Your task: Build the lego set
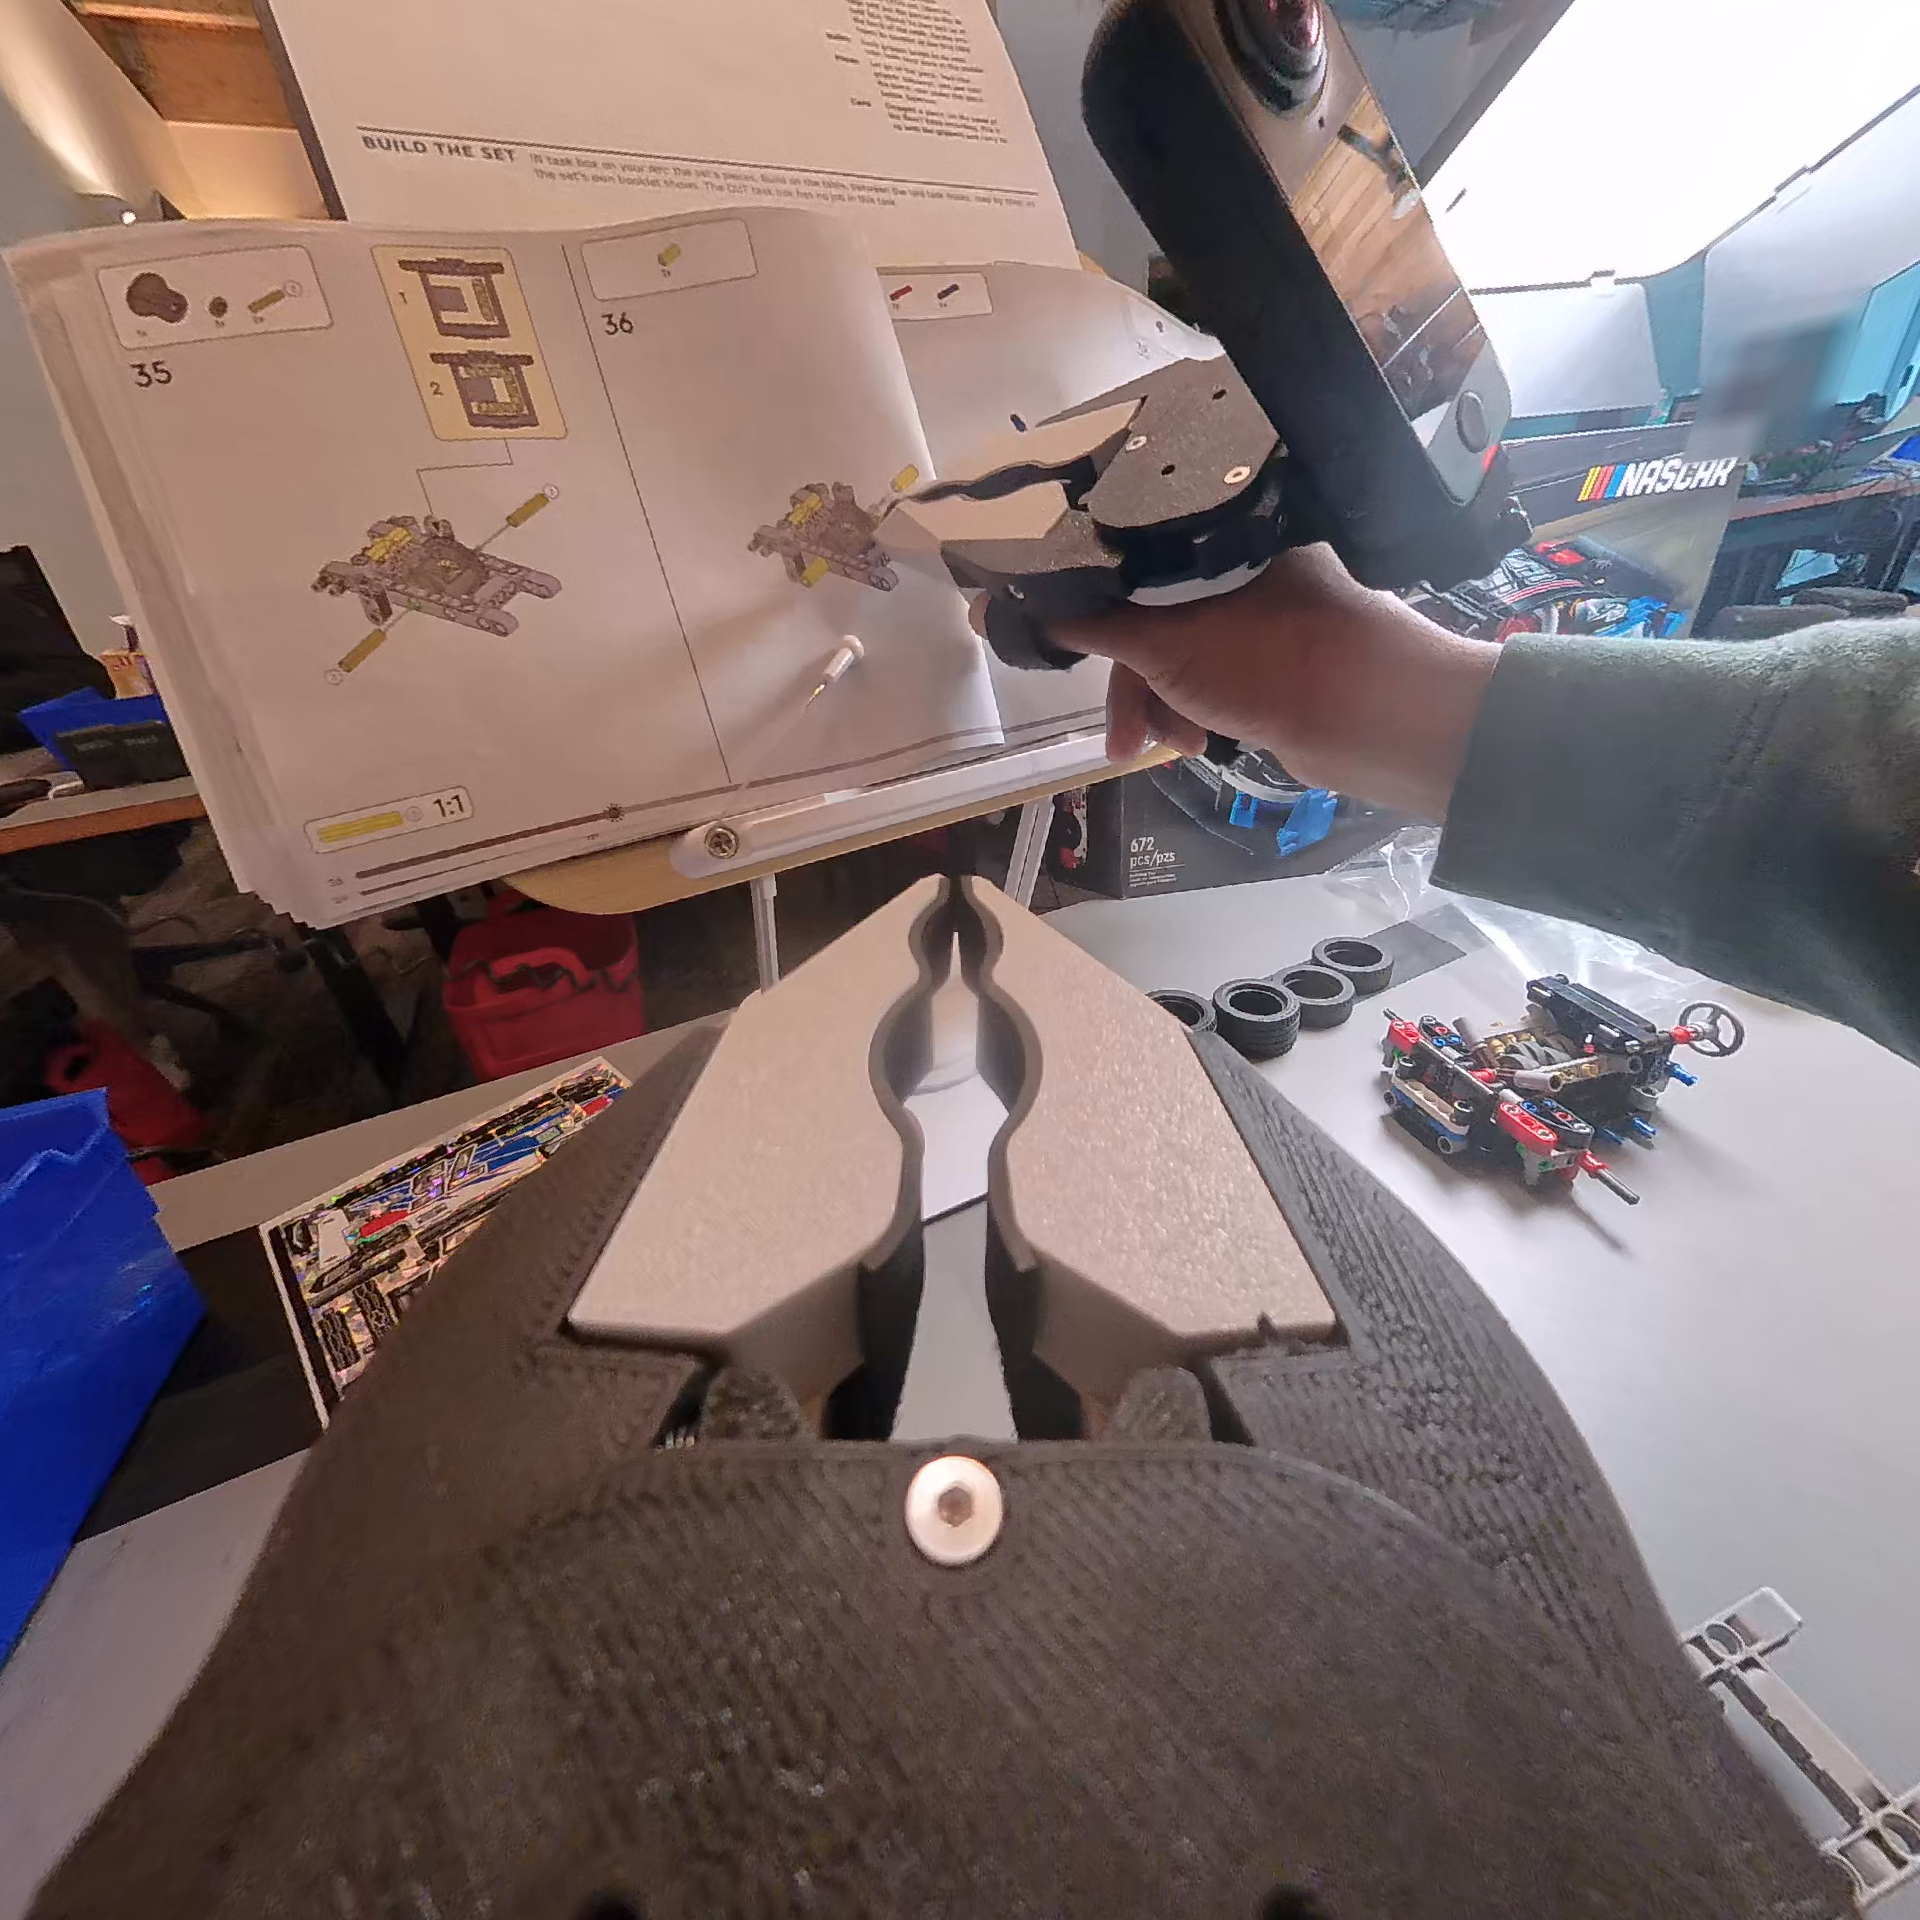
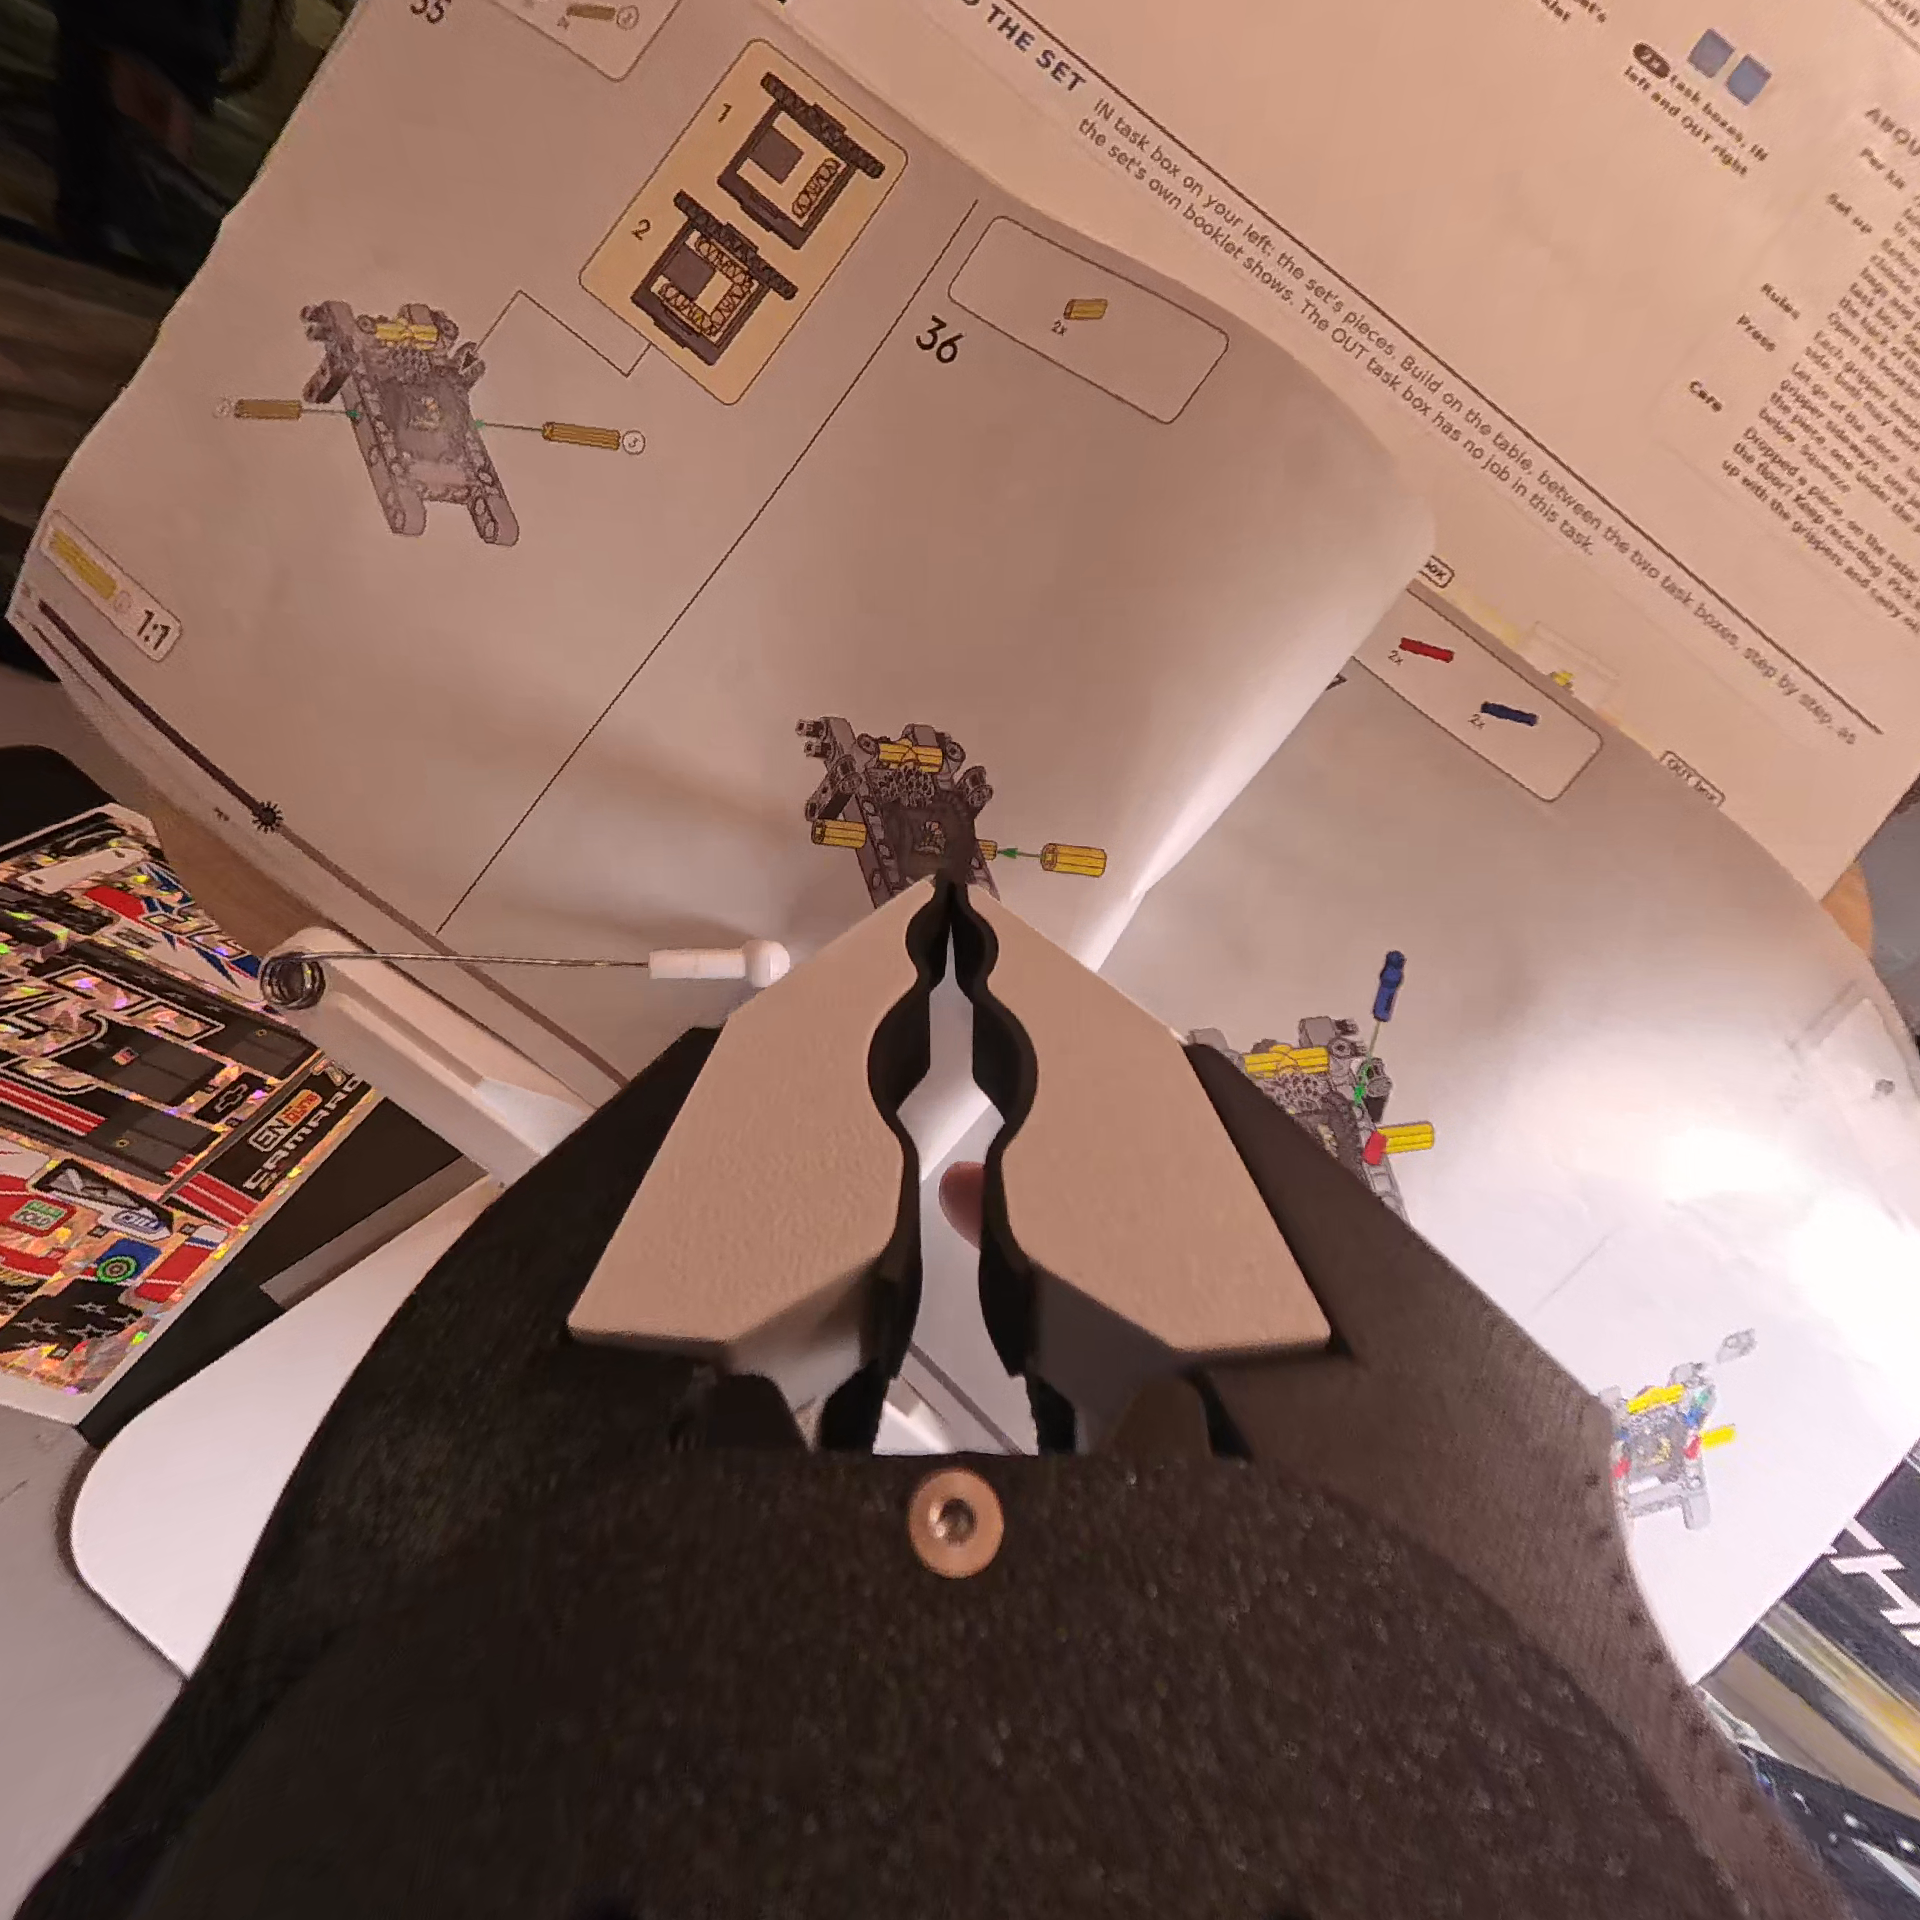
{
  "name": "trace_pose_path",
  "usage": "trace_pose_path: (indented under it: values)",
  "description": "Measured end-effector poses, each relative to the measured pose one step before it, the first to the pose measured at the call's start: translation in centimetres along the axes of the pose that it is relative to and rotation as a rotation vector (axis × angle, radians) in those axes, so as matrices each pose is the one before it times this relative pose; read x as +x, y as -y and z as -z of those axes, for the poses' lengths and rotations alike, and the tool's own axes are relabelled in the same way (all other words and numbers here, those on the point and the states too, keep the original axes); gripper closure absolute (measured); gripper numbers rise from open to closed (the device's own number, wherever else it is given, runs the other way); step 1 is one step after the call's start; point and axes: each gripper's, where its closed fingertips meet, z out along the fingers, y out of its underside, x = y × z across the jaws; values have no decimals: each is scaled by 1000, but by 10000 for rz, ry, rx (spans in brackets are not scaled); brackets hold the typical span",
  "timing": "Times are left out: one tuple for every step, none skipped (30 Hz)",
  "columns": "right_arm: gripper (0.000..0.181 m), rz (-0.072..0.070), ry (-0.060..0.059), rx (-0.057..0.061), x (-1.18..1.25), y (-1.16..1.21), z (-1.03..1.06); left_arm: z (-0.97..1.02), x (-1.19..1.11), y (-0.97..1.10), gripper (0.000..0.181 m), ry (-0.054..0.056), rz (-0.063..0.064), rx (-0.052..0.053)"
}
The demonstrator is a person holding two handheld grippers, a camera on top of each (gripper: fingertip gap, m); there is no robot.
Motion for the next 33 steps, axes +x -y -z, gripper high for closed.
trace_pose_path:
  values:
    - [181, 31, -8, 2, -10, -90, 47, -5, -6, -22, 181, -3, 11, -7]
    - [181, 22, -10, 15, 16, -19, 18, -12, 2, -37, 181, -4, 6, -11]
    - [181, 0, 0, 3, 31, 20, -28, -20, 27, -44, 181, -3, -2, -10]
    - [181, -8, 5, 5, 31, 87, -59, -26, 39, -52, 181, -9, -12, -16]
    - [181, -11, -2, 4, 23, 121, -83, -23, 35, -47, 181, -10, -16, -20]
    - [181, -6, 10, 15, -28, 161, -68, -8, 26, -40, 181, -7, -9, -15]
    - [181, 5, 31, -1, -106, 116, -69, -1, -3, -31, 181, -9, 3, -14]
    - [181, 15, 77, -36, -231, 15, -49, 6, -30, -12, 181, -6, 17, -13]
    - [181, 9, 108, -58, -323, -92, -15, 12, -37, 13, 181, -10, 18, -9]
    - [181, 22, 57, -28, -273, -133, 82, 19, -6, 1, 181, -30, 6, -18]
    - [181, 17, 27, 35, -208, -76, 270, -5, 61, -21, 181, -76, -5, -40]
    - [181, -64, 86, 102, -262, 31, 542, 0, 184, -24, 181, -163, -32, -44]
    - [181, -167, 180, 151, -409, 123, 841, 15, 396, 51, 181, -314, -97, 0]
    - [181, -217, 284, 186, -584, 160, 1144, 16, 666, 65, 181, -497, -177, 7]
    - [181, -190, 421, 185, -856, 127, 1418, -8, 977, -121, 181, -709, -236, -120]
    - [181, -127, 528, 169, -1122, 22, 1665, -76, 1247, -488, 181, -907, -243, -359]
    - [181, -128, 539, 109, -1249, -150, 1861, -95, 1419, -900, 181, -1040, -202, -585]
    - [181, -111, 613, 116, -1473, -258, 2025, -104, 1662, -1210, 181, -1178, -146, -706]
    - [181, -125, 535, 33, -1539, -509, 2105, -133, 1744, -1416, 176, -1203, -76, -751]
    - [181, -156, 478, -70, -1589, -785, 2126, -193, 1539, -1509, 168, -1029, -64, -735]
    - [181, -134, 559, -136, -1826, -1017, 2075, -283, 1198, -1531, 160, -774, -125, -687]
    - [181, -151, 449, -252, -1753, -1293, 1956, -395, 861, -1461, 153, -548, -139, -598]
    - [181, -160, 386, -309, -1684, -1507, 1780, -470, 779, -1278, 145, -503, -44, -471]
    - [181, -197, 382, -302, -1696, -1637, 1589, -507, 826, -1103, 137, -555, 66, -405]
    - [181, -254, 252, -217, -1470, -1576, 1408, -508, 588, -952, 129, -398, 80, -370]
    - [180, -262, 156, -144, -1218, -1422, 1270, -508, 458, -855, 127, -263, 10, -356]
    - [179, -295, 114, -72, -1020, -1177, 1177, -485, 565, -802, 121, -286, -21, -381]
    - [179, -332, 67, -7, -799, -920, 1079, -470, 506, -704, 116, -214, -16, -372]
    - [179, -289, 50, 45, -616, -702, 980, -455, 454, -563, 113, -142, -62, -316]
    - [179, -214, 53, 110, -487, -506, 870, -451, 486, -406, 110, -117, -118, -250]
    - [179, -122, 72, 158, -398, -339, 738, -457, 350, -251, 109, -5, -145, -191]
    - [179, -61, 57, 179, -266, -217, 555, -467, 197, -197, 107, 103, -175, -177]
    - [179, -39, 13, 154, -76, -163, 359, -439, 39, -191, 105, 179, -176, -192]
